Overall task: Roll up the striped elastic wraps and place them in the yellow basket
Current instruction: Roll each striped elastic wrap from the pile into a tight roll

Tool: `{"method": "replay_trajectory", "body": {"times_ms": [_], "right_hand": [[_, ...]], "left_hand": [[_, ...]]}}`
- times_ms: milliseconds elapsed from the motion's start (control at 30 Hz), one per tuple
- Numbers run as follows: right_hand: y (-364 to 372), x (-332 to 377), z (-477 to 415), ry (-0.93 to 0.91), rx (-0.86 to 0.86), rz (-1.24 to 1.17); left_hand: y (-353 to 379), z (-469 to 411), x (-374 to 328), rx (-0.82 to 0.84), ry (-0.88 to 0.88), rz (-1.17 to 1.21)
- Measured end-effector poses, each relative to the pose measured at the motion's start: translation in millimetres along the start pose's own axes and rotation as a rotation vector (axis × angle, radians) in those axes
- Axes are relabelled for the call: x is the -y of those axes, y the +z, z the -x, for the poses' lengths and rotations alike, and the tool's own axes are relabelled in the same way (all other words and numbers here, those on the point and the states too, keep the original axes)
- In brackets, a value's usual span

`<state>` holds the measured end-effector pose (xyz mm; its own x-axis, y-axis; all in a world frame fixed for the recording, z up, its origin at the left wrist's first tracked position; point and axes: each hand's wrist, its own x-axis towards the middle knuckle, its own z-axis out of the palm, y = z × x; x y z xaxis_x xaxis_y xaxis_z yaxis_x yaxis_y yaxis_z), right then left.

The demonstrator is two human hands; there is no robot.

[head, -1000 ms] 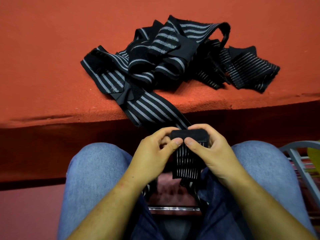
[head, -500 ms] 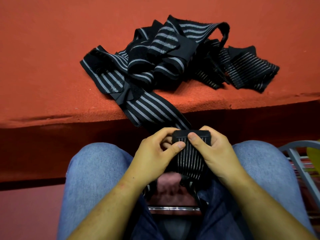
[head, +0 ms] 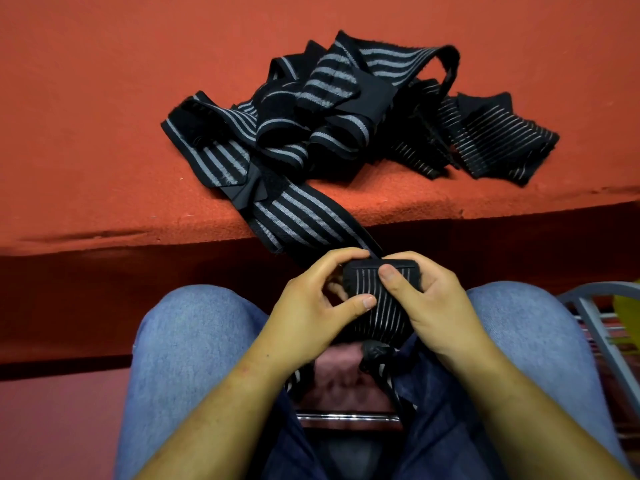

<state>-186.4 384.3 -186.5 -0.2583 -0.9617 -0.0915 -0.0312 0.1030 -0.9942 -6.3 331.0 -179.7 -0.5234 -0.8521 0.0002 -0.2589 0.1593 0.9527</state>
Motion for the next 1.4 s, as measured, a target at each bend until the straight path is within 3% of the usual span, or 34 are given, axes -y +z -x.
{"method": "replay_trajectory", "body": {"times_ms": [233,767,1400], "right_hand": [[2.9,5.2,3.4,0.059,0.048,-0.150],[2.2,6.2,3.7,0.020,-0.006,-0.188],[0.9,0.8,2.1,-0.041,-0.017,-0.028]], "left_hand": [[-1.9,-3.1,4.7,-0.042,-0.023,0.080],[-0.2,-2.5,7.3,-0.001,-0.047,0.124],[0.6,-1.3,3.3,0.018,-0.040,0.017]]}}
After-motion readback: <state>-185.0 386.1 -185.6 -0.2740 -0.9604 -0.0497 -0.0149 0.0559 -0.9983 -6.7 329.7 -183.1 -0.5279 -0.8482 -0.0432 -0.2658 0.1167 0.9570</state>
